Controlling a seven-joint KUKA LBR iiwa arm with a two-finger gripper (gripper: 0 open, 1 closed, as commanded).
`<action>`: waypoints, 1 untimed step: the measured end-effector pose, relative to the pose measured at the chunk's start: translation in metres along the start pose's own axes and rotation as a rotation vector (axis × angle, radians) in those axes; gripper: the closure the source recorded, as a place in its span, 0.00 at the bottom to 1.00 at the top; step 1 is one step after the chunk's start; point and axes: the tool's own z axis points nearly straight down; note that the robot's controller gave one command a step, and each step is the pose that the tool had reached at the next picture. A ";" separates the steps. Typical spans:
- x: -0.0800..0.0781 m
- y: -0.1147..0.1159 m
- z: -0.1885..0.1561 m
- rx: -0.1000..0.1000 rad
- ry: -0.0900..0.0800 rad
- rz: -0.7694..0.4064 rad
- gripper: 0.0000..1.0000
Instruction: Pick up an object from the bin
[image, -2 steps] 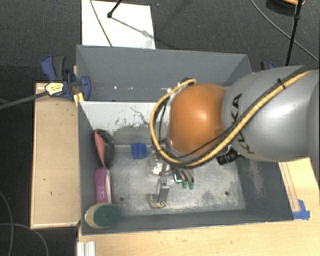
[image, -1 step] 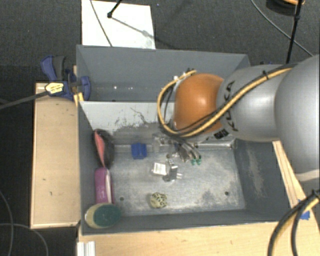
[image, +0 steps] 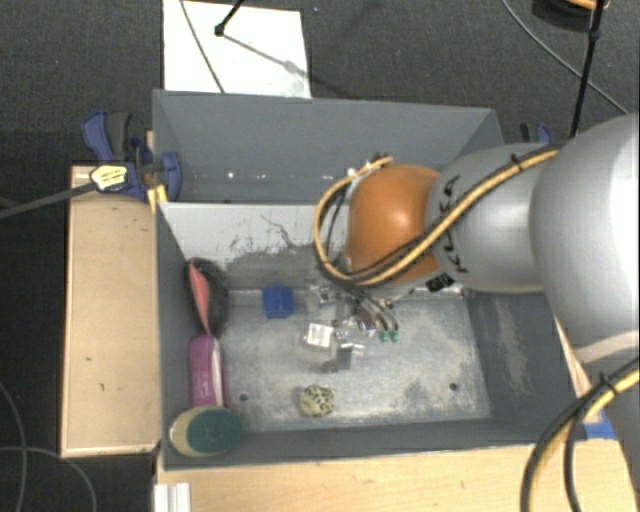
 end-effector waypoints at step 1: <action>-0.001 0.000 -0.002 -0.001 -0.003 0.005 1.00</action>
Offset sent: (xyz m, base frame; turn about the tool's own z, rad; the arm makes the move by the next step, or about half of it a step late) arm 0.0000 0.0000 0.0000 0.0000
